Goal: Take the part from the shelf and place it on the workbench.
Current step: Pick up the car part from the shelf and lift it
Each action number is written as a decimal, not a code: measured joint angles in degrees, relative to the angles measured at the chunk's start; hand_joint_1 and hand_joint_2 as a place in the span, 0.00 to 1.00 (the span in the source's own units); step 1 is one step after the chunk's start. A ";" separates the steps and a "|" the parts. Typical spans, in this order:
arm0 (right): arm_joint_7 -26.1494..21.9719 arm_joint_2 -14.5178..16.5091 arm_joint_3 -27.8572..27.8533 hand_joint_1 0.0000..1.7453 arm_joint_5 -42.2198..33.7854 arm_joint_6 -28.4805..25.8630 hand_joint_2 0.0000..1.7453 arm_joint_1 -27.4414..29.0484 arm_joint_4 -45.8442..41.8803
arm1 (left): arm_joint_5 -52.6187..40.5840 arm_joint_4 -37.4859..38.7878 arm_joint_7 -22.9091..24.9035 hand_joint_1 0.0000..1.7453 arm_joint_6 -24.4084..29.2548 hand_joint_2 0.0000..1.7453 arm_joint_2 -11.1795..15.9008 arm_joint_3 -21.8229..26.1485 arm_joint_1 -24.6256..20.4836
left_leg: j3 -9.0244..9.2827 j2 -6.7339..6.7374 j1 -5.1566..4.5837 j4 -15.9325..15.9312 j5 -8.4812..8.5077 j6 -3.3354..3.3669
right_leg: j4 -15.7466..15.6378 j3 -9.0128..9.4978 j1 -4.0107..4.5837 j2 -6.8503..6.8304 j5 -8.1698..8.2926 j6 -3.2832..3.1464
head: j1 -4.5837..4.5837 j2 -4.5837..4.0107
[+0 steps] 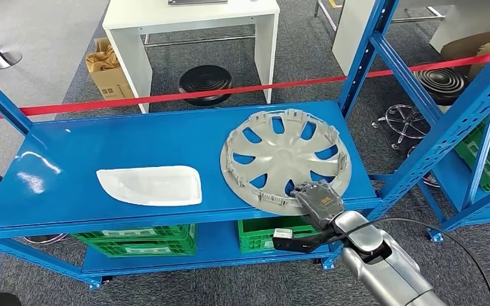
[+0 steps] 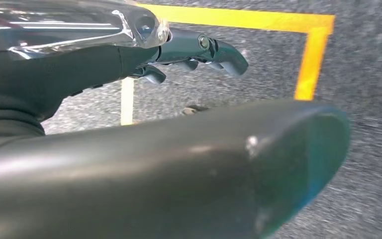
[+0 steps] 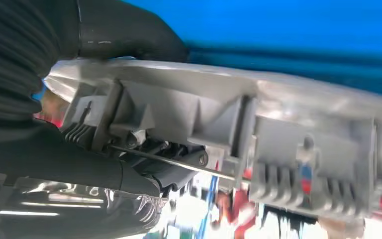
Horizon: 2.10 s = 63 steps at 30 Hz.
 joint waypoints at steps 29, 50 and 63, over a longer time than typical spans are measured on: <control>-18.84 7.15 -18.34 1.00 -41.22 -9.18 1.00 11.55 -18.44 | -2.39 -0.09 -6.17 0.00 2.12 1.00 -0.02 1.39 -0.30 | 0.04 -0.01 0.00 -0.01 -0.11 -0.05 | 0.00 0.06 0.00 0.00 -0.08 0.09 | 0.00 0.00; -29.81 17.56 -19.41 1.00 -75.59 9.24 1.00 7.00 -30.85 | -1.79 -0.09 -6.54 0.00 0.59 1.00 -0.14 2.38 -0.89 | 0.09 -0.01 0.00 -0.01 -0.12 -0.07 | 0.00 0.03 0.01 -0.01 -0.13 0.11 | 0.00 0.00; -31.37 15.03 -13.26 1.00 -72.03 22.11 1.00 10.06 -38.38 | -0.80 -0.09 -3.77 0.00 -0.17 1.00 0.04 3.64 -1.20 | 1.23 0.34 0.44 -2.43 1.77 1.62 | 1.58 -0.65 -0.22 0.04 -1.32 1.26 | 0.05 0.00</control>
